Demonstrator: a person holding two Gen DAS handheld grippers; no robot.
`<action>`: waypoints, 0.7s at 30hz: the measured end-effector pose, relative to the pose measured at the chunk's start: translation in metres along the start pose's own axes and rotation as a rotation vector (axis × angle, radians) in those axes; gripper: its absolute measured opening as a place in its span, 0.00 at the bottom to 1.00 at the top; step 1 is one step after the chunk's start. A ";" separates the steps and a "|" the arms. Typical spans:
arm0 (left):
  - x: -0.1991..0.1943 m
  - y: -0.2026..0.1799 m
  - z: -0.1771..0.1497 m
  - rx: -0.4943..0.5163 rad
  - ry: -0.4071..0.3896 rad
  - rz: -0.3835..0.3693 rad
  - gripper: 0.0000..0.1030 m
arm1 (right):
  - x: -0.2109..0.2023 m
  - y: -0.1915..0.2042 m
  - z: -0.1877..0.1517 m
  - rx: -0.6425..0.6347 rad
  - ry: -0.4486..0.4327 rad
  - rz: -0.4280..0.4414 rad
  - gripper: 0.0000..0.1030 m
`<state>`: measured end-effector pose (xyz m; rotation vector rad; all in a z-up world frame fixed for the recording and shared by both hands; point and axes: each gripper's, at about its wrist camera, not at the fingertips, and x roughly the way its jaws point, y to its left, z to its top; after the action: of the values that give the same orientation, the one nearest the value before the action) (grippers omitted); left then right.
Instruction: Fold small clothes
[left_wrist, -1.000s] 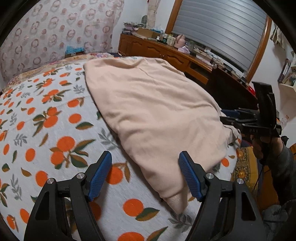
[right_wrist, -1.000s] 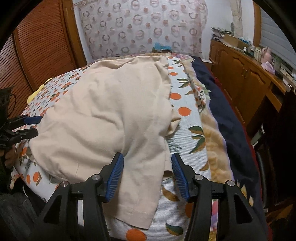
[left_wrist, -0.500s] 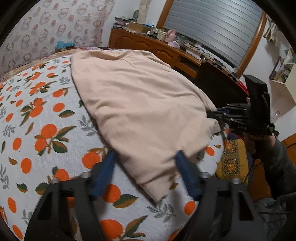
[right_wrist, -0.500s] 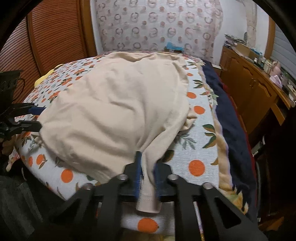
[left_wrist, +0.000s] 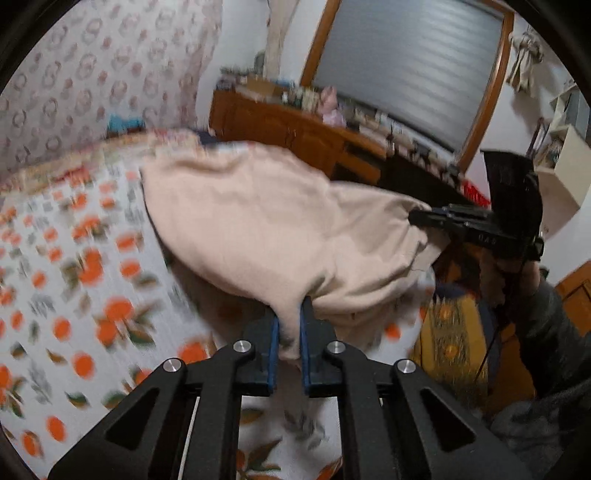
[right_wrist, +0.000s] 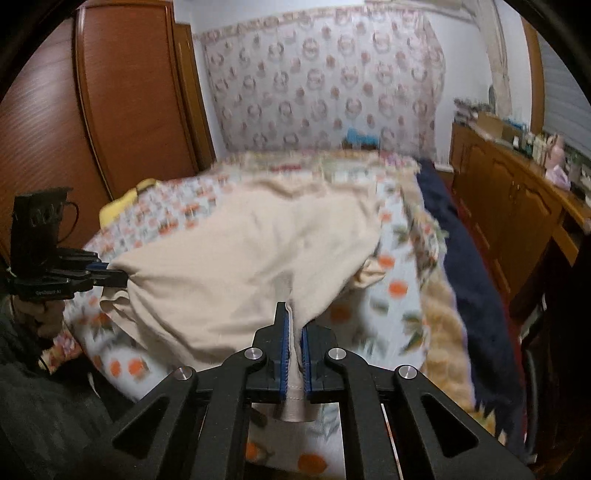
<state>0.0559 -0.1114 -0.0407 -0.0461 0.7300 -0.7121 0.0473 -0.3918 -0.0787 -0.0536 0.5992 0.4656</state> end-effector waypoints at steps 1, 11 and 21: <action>-0.006 0.001 0.008 -0.005 -0.031 0.000 0.10 | -0.004 -0.001 0.006 -0.002 -0.021 0.003 0.05; 0.015 0.060 0.086 -0.054 -0.113 0.077 0.09 | 0.040 -0.024 0.090 -0.001 -0.091 -0.024 0.05; 0.078 0.111 0.121 -0.071 -0.015 0.156 0.10 | 0.142 -0.041 0.125 0.028 0.051 -0.064 0.05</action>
<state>0.2367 -0.0978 -0.0269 -0.0588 0.7360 -0.5365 0.2348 -0.3479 -0.0572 -0.0583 0.6519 0.3944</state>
